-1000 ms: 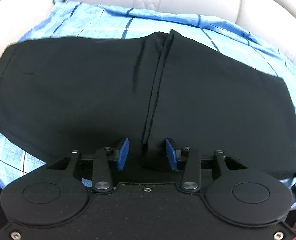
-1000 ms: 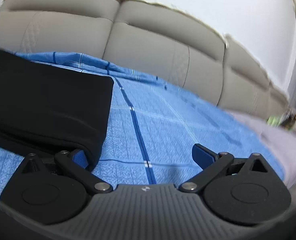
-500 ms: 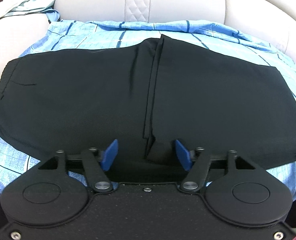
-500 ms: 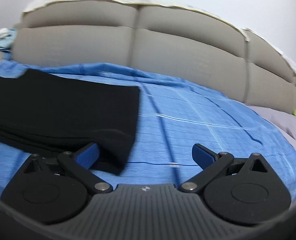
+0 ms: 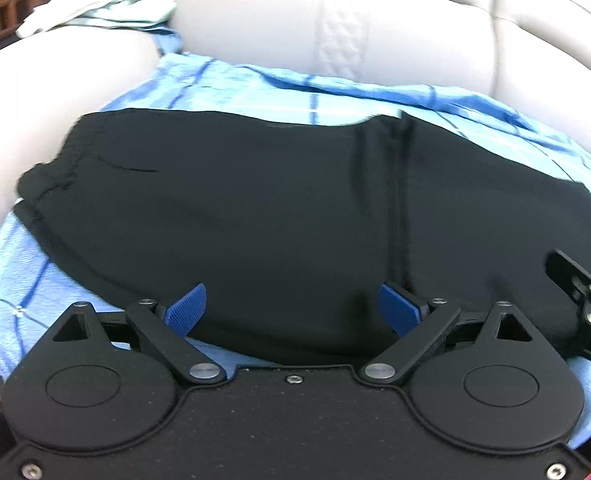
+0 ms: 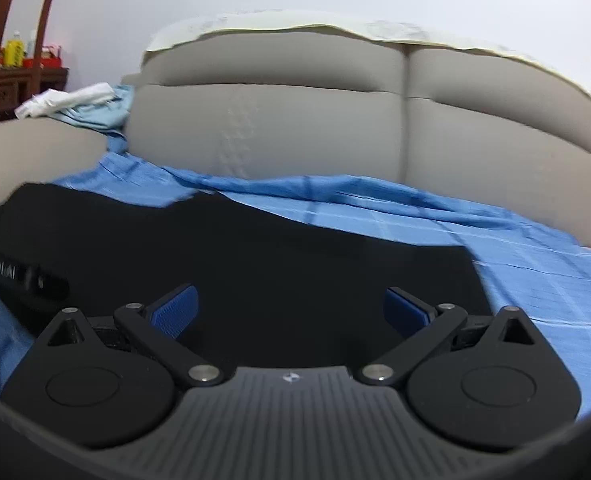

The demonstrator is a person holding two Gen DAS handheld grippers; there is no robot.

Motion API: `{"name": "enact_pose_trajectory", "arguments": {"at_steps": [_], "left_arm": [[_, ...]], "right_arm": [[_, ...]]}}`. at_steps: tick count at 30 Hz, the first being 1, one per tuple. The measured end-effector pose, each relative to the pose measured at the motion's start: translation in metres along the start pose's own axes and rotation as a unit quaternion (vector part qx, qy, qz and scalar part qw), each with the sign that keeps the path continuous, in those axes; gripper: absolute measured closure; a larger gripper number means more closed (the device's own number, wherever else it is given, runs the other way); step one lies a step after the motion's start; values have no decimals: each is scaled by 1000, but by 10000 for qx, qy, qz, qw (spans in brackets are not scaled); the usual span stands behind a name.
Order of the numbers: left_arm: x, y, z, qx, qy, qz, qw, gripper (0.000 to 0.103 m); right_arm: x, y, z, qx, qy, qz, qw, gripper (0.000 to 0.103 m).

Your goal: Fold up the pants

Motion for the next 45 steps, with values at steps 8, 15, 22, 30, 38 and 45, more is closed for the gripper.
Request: {"name": "enact_pose_trajectory", "arguments": {"at_steps": [8, 15, 22, 30, 38, 45], "left_arm": [[-67, 18, -9, 809, 849, -365, 9924, 5], [-146, 15, -8, 956, 2088, -756, 9703, 0], [-178, -12, -15, 1083, 2464, -1013, 9578, 0], [-205, -58, -29, 1142, 2522, -1168, 9538, 0], [-197, -64, -36, 1163, 2221, -1293, 9594, 33], [-197, -41, -38, 1404, 2572, -1264, 9477, 86]], "right_arm": [[-60, -35, 7, -116, 493, -491, 9975, 0], [-70, -35, 20, 23, 656, -487, 9967, 0], [-67, -42, 20, -82, 420, -650, 9970, 0], [-64, -44, 22, -101, 264, -732, 9969, 0], [-63, -44, 22, -134, 212, -771, 9967, 0], [-56, -37, 8, -621, 375, -1419, 9872, 0]]}}
Point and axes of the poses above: each gripper's, at about its wrist camera, not at the fingertips, and y roughly against the way its jaws point, x to its right, z to its underside, the point moved 5 cm from there along -y, roughly the way its jaws point, and after that the axes turned 1 degree about z, right-handed, at the moved point
